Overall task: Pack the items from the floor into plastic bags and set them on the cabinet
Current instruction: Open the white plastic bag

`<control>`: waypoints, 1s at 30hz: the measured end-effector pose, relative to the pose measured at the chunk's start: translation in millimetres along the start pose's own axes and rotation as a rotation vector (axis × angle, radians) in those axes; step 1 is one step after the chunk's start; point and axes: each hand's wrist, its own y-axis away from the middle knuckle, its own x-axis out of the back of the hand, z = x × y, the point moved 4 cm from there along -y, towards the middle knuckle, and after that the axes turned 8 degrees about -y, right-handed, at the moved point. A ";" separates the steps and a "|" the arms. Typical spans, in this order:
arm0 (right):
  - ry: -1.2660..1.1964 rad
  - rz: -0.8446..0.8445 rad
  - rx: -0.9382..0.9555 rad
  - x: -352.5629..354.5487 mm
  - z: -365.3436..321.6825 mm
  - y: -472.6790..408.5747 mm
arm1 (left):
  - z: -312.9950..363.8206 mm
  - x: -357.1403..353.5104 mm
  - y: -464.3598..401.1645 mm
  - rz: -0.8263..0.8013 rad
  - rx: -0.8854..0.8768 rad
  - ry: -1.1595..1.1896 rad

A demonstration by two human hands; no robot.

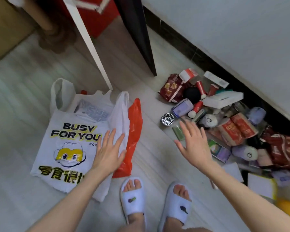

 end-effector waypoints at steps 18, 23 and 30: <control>0.126 0.114 0.175 -139.0 24.3 -68.9 | -75.6 -73.3 -114.7 0.406 0.352 0.384; 0.134 0.225 0.255 -68.9 -17.7 -31.9 | -75.7 10.2 -51.5 0.663 0.253 0.442; -0.228 0.354 0.367 58.9 -123.2 59.5 | -44.2 149.9 66.3 1.008 0.130 0.367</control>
